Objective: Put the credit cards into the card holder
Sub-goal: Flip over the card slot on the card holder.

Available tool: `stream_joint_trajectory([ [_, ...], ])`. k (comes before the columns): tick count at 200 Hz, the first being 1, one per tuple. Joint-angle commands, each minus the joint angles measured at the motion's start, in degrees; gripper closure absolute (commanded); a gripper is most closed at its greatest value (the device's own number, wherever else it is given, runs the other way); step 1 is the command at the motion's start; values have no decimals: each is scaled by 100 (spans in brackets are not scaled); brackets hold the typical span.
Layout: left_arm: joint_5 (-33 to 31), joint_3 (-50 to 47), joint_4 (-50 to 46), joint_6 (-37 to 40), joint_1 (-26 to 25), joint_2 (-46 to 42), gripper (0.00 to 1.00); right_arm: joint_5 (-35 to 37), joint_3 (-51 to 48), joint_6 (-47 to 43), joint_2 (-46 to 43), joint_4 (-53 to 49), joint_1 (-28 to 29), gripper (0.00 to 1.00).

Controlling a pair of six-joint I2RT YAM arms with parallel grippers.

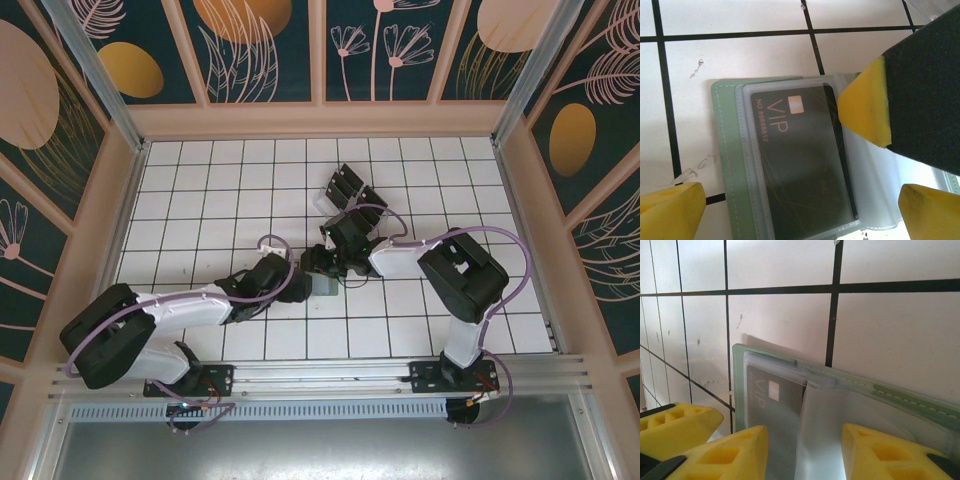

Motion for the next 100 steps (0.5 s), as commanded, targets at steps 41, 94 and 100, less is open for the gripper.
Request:
stream_joint_trajectory([
  [41, -275, 155, 93, 117, -59, 391, 1, -76, -132, 115, 8, 120, -41, 57],
  [94, -741, 59, -218, -112, -94, 629, 2, -96, -123, 124, -116, 142, -60, 57],
  [100, -774, 52, -250, -150, -97, 656, 1, -104, -123, 129, -147, 140, -75, 57],
])
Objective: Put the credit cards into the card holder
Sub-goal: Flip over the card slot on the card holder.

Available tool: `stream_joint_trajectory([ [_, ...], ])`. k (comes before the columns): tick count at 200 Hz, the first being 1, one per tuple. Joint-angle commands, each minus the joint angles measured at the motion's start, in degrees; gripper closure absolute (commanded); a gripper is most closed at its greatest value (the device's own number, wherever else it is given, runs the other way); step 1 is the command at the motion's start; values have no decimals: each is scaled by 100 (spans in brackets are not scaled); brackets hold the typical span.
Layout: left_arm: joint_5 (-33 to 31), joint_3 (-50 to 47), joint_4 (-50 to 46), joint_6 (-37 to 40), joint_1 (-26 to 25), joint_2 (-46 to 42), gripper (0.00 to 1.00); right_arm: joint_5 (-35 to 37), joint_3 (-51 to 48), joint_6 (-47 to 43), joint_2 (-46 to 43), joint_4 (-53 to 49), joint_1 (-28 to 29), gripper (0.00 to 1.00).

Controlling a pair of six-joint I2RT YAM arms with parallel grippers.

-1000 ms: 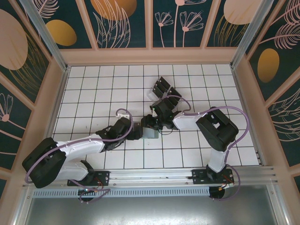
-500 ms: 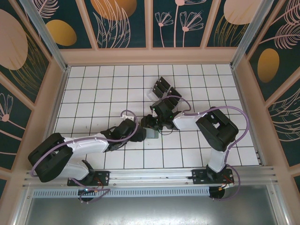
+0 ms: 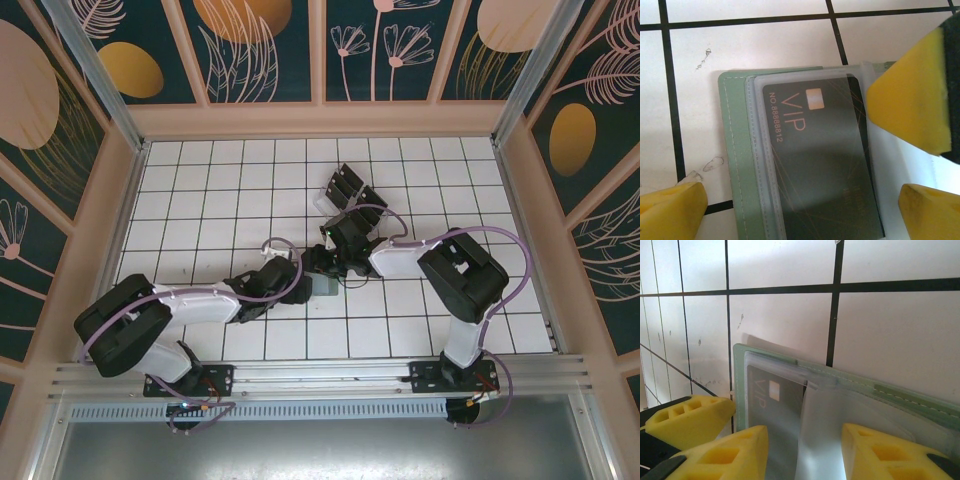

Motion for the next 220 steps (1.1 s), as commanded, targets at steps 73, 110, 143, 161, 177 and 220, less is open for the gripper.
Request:
stream_joint_trajectory([
  [73, -418, -244, -281, -472, 4, 237, 1, 331, -512, 127, -1188, 150, -161, 57],
  [110, -393, -315, -213, -537, 2, 283, 2, 381, -754, 227, -1316, 181, -150, 57],
  [143, -386, -353, -167, -547, 4, 326, 2, 429, -891, 284, -1257, 251, -115, 57],
  [161, -380, -374, -156, -542, 6, 278, 1, 481, -884, 251, -1224, 206, -107, 57],
  [177, -369, -370, -162, -517, 7, 216, 1, 522, -835, 192, -1170, 154, -107, 57],
  [220, -334, -335, -186, -453, 8, 46, 2, 421, -612, 69, -830, 86, -92, 57],
])
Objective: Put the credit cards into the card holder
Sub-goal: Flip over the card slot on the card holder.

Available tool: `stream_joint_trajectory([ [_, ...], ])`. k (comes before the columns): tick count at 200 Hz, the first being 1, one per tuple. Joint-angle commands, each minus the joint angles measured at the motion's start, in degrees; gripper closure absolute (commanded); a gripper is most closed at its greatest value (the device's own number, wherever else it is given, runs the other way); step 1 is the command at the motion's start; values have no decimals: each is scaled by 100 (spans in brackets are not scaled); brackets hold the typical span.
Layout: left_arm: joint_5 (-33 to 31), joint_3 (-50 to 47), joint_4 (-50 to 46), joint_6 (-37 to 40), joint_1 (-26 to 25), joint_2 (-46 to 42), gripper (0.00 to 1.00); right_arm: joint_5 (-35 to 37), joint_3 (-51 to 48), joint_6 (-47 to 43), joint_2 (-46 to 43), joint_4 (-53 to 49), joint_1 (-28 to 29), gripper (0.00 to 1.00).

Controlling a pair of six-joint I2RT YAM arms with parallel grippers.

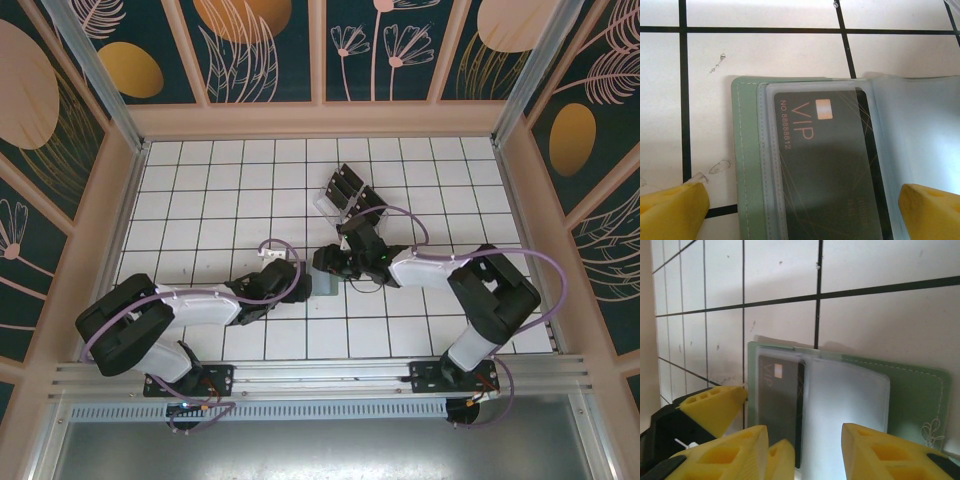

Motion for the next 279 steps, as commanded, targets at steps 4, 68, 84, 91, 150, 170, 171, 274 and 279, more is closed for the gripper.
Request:
stream_joint_trajectory([
  [4, -75, -184, -512, -60, 60, 18, 1, 37, 233, -99, 280, -44, 30, 57],
  [68, 100, -69, -460, 251, 62, -315, 1, -142, 699, -134, 949, -88, 230, 57],
  [84, 160, -69, -405, 325, 64, -389, 1, -161, 747, -87, 1000, -57, 252, 57],
  [91, 191, -67, -370, 343, 65, -411, 2, -185, 757, -69, 1019, -33, 253, 57],
  [150, 320, -59, -202, 442, 49, -386, 2, -269, 738, 48, 1092, 79, 243, 57],
  [170, 262, -68, -208, 412, 50, -363, 1, -204, 796, -13, 1044, -21, 258, 57],
  [171, 256, -69, -208, 409, 54, -371, 1, -196, 804, -27, 1039, -37, 260, 57],
  [274, -107, -272, -341, 249, 51, -939, 1, 775, 1433, -895, 593, -1448, 296, 57],
  [279, -111, -281, -341, 245, 56, -951, 1, 770, 1427, -893, 618, -1448, 296, 57],
])
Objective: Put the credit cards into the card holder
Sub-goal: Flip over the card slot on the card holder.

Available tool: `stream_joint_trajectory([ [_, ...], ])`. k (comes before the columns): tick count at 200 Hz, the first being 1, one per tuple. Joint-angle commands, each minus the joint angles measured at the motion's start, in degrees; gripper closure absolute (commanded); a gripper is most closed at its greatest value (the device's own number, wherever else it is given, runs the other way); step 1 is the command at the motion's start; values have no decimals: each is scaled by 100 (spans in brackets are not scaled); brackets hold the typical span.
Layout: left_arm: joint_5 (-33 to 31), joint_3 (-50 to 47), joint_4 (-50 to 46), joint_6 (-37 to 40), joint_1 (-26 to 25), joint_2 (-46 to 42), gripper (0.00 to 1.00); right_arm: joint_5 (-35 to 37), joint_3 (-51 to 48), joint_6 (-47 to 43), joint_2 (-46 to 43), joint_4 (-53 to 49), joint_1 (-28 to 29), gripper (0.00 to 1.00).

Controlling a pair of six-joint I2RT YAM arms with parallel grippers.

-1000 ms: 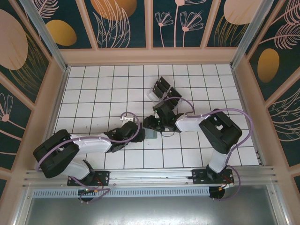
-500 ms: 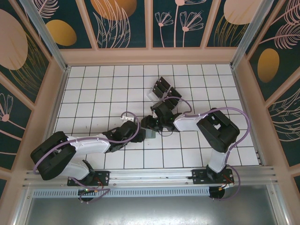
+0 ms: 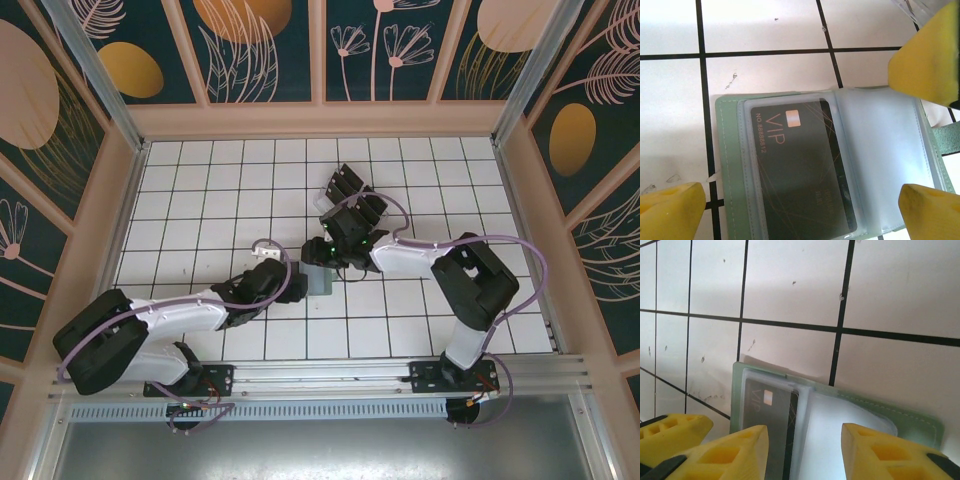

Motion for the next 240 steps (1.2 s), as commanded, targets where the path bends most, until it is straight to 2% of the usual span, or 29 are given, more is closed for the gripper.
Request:
stream_joint_trajectory([
  [1, -142, -93, -72, -61, 28, -109, 1, 226, 128, -211, -47, -343, 47, 57],
  [53, -171, -154, -83, -51, 27, -187, 1, 108, 127, -161, 276, -233, 125, 57],
  [112, -130, -143, -72, -8, 25, -122, 1, -409, 372, 116, 965, 201, 356, 57],
  [179, -54, -66, 10, 89, 33, 116, 1, -487, 190, 283, 932, 463, 311, 57],
  [240, -247, -41, -13, 29, 29, 560, 1, -582, 74, 367, 875, 616, 259, 57],
])
